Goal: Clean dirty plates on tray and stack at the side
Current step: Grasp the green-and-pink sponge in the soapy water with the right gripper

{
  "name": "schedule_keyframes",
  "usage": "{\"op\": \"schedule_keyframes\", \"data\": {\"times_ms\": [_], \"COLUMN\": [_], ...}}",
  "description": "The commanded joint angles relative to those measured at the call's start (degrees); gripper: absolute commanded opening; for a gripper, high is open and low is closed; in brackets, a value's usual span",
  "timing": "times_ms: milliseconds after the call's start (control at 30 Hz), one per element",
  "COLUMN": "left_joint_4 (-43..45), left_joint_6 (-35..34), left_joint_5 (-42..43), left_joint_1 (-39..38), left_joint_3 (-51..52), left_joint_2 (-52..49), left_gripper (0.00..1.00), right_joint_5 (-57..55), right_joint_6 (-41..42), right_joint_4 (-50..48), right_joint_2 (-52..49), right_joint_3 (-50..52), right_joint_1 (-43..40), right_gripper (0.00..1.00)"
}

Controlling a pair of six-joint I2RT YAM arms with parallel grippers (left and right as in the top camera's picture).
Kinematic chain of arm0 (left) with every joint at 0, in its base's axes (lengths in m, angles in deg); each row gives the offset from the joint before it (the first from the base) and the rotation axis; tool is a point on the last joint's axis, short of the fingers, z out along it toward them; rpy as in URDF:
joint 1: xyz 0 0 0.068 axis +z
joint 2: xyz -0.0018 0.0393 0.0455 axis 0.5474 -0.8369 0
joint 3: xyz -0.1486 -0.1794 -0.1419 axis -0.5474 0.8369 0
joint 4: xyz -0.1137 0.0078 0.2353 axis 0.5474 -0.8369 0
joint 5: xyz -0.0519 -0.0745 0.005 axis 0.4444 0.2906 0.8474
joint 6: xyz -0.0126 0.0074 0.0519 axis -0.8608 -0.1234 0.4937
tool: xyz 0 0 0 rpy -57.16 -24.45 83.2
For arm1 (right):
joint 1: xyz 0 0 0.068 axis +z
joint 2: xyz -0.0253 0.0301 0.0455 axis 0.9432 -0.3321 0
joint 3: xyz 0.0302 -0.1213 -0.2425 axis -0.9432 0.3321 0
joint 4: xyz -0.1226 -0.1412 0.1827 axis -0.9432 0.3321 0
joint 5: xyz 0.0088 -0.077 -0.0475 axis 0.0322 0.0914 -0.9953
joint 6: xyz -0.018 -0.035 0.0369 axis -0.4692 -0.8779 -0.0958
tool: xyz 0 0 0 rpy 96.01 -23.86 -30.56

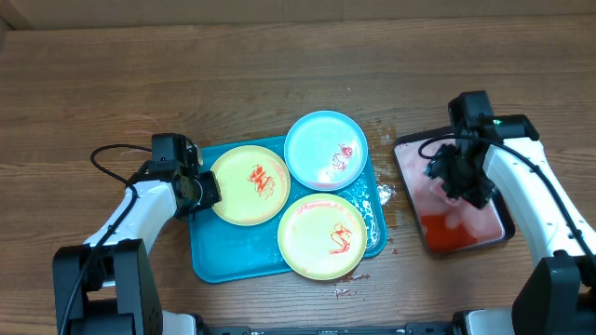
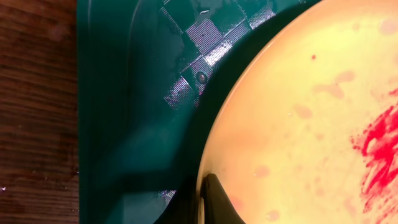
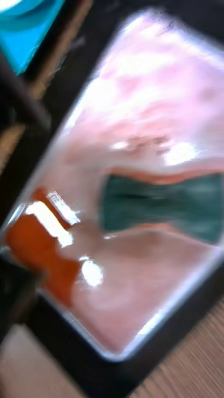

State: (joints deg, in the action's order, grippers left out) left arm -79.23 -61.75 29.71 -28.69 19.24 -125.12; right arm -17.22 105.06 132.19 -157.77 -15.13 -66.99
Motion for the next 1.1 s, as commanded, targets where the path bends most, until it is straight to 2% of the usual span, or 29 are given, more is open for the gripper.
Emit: {"op": "schedule_keyframes", "data": {"times_ms": [0, 167, 233, 300, 433, 500, 600, 700, 733, 767, 800, 933, 1067], "left_joint_4": [-1.9, -2.5, -2.4, -2.3, -2.3, -2.3, -2.3, -2.4, -2.4, -2.4, -2.4, -2.4, -2.4], "left_joint_6": [2.0, 2.0, 2.0, 2.0, 2.0, 2.0, 2.0, 2.0, 2.0, 2.0, 2.0, 2.0, 2.0], "left_joint_5": [-5.8, -5.8, -5.8, -5.8, -5.8, -5.8, -5.8, -5.8, -5.8, -5.8, -5.8, -5.8, -5.7], "left_joint_1": [0.0, 0.0, 0.0, 0.0, 0.0, 0.0, 0.0, 0.0, 0.0, 0.0, 0.0, 0.0, 0.0], "left_joint_3": [2.0, 2.0, 2.0, 2.0, 2.0, 2.0, 2.0, 2.0, 2.0, 2.0, 2.0, 2.0, 2.0], "left_joint_2": [-2.2, -2.2, -2.2, -2.2, -2.2, -2.2, -2.2, -2.2, -2.2, -2.2, -2.2, -2.2, -2.2], "left_gripper": [0.04, 0.04, 0.04, 0.04, 0.04, 0.04, 0.04, 0.04, 0.04, 0.04, 0.04, 0.04, 0.04], "right_joint_5": [-3.6, -1.6, 0.9, 2.4, 4.6, 4.6, 4.6, 4.6, 4.6, 4.5, 4.3, 4.4, 4.5], "right_joint_6": [5.1, 9.8, 7.1, 4.8, 1.6, 1.6, 1.6, 1.6, 1.6, 1.6, 1.6, -1.9, -8.9], "right_joint_4": [-1.6, -2.3, -3.9, -5.6, -8.5, -9.2, -10.3, -11.1, -11.2, -11.3, -11.4, -11.5, -11.1], "right_joint_2": [-0.6, -4.4, -6.8, -9.3, -13.7, -14.8, -15.5, -15.5, -15.5, -15.5, -15.5, -15.5, -15.5], "right_joint_3": [0.0, 0.0, 0.0, 0.0, 0.0, 0.0, 0.0, 0.0, 0.0, 0.0, 0.0, 0.0, 0.0], "right_joint_1": [-1.6, -4.4, -5.6, -6.3, -6.6, -6.6, -6.6, -6.6, -6.6, -6.6, -6.6, -6.6, -6.5], "right_gripper": [0.69, 0.64, 0.62, 0.55, 0.53, 0.43, 0.40, 0.32, 0.24, 0.06, 0.04, 0.04, 0.04]}}
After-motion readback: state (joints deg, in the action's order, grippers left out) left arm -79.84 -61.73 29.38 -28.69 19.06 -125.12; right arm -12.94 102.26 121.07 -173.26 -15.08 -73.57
